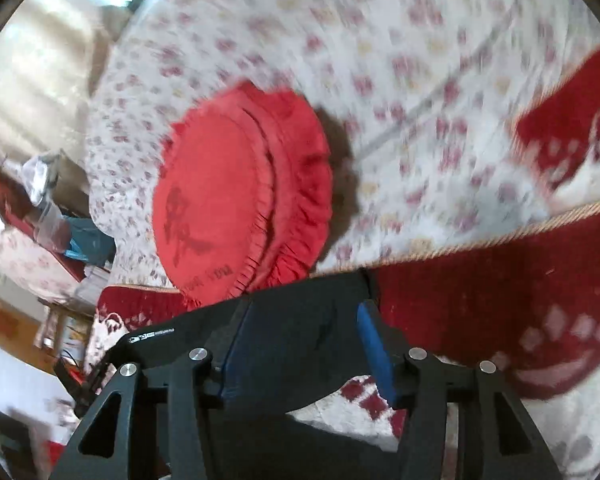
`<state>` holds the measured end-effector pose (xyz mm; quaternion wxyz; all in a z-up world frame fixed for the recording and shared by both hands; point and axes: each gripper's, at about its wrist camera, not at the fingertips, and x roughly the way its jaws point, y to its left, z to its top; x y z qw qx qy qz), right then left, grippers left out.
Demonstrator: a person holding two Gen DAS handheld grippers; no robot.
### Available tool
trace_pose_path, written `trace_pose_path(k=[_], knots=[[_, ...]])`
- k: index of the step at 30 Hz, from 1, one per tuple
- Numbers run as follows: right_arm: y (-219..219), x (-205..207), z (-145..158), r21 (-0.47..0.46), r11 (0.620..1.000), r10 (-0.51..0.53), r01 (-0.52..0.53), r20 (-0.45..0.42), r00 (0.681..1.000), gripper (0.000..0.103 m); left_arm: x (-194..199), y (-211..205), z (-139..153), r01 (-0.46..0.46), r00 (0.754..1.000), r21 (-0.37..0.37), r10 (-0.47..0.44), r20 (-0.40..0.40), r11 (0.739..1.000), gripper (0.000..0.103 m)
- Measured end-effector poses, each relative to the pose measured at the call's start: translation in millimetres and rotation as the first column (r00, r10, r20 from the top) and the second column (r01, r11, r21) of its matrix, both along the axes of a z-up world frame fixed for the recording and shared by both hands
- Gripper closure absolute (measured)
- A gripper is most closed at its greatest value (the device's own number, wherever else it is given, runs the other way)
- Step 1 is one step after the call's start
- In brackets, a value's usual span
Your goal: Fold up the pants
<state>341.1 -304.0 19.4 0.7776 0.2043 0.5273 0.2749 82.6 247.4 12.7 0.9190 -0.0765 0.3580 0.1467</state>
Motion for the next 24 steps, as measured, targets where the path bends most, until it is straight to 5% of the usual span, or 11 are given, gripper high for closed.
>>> trace_pose_path(k=[3,11,14,15,16,21,24], knots=[[13.8,23.3,-33.2,-0.018,1.000,0.021,-0.022,-0.062,0.998,0.052,-0.7,1.7,-2.1,-0.027,1.000,-0.028,0.027,-0.008,0.999,0.097],[38.9,54.1,-78.8,-0.141,0.988,0.056,-0.062,-0.044,0.997,0.055,-2.8,1.6,-9.1,-0.046,0.999,-0.045,0.045,-0.019,0.998,0.097],[46.3,59.0,-85.8,-0.137,0.984,0.110,-0.115,-0.046,0.993,0.070,0.6,1.4,-10.1,-0.049,0.998,-0.037,0.048,-0.031,0.998,0.097],[50.5,57.9,-87.1,-0.156,0.977,0.140,-0.145,-0.048,0.989,0.083,1.8,0.7,-10.0,-0.049,0.998,-0.033,0.048,-0.034,0.998,0.097],[52.9,56.9,-86.6,-0.175,0.970,0.162,-0.166,-0.041,0.986,0.098,2.5,-0.3,-9.4,-0.049,0.998,-0.026,0.048,-0.035,0.998,0.097],[40.7,27.1,-43.0,-0.194,0.962,0.218,-0.190,0.131,0.967,0.099,-7.9,-10.1,0.0,-0.045,0.999,0.008,0.045,-0.001,0.999,0.097],[26.8,-11.0,-9.2,-0.229,0.949,0.273,-0.216,0.259,0.927,0.099,-31.4,-26.2,10.9,-0.034,0.998,0.073,0.030,0.046,0.997,0.097]])
